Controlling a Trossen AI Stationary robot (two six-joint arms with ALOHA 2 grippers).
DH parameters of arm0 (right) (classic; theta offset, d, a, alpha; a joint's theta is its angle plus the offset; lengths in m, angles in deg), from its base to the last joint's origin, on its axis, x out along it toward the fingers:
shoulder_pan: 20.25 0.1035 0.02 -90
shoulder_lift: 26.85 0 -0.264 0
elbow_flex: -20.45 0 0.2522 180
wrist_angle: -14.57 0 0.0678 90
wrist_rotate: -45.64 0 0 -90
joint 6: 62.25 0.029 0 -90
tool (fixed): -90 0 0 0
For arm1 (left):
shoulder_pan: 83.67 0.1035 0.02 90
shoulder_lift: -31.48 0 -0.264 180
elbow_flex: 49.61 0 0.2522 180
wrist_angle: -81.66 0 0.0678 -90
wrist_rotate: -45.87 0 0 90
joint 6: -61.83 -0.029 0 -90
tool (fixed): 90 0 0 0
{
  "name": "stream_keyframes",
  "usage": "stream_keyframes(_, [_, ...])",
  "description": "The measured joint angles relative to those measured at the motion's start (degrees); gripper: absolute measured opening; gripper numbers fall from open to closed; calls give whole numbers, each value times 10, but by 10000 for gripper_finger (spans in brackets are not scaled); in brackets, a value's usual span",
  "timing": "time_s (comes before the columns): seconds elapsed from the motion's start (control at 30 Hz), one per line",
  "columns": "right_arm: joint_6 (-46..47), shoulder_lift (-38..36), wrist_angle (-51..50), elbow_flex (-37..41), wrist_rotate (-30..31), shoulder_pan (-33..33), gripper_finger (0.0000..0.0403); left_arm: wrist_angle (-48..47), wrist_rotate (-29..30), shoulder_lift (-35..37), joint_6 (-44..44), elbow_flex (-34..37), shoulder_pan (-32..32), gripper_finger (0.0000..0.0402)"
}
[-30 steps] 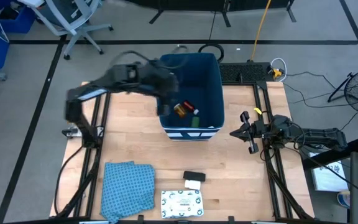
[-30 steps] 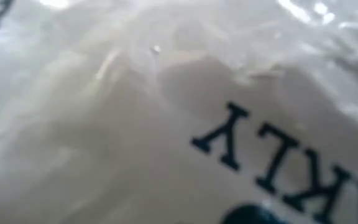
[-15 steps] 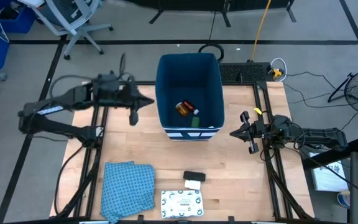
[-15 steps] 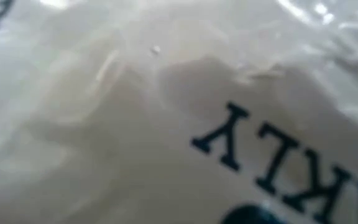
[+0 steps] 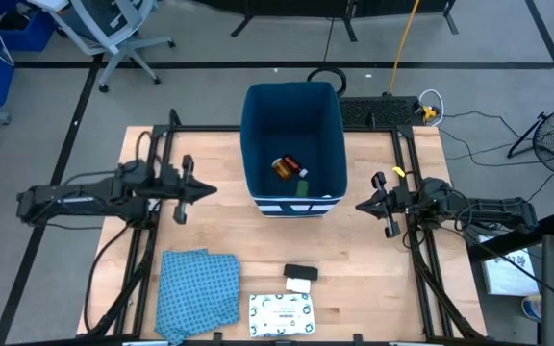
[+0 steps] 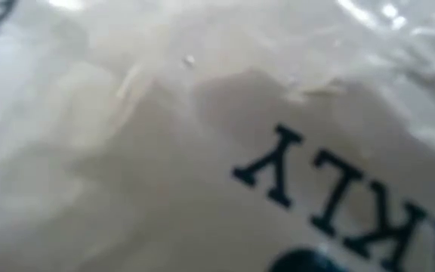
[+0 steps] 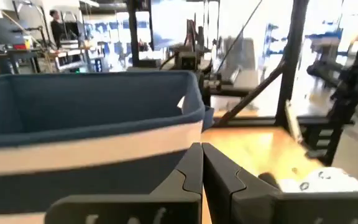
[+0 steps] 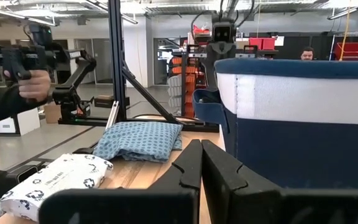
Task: Pick & place medical supplies in basket/bin
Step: Put the black bandage into the basket
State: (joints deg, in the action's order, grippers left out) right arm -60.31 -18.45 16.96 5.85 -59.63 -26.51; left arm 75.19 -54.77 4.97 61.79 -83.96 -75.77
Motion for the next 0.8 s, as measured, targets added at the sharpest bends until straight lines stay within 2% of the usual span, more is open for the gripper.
stream_keyframes(0.2, [-11,0,-1,0,0,0,0,36,0,73,76,91,-6,1])
stream_keyframes(0.47, [-11,0,-1,0,0,0,0,113,14,82,86,189,-20,1])
stream_keyframes(0.8, [-11,0,-6,0,1,0,0,98,32,82,72,200,-15,1])
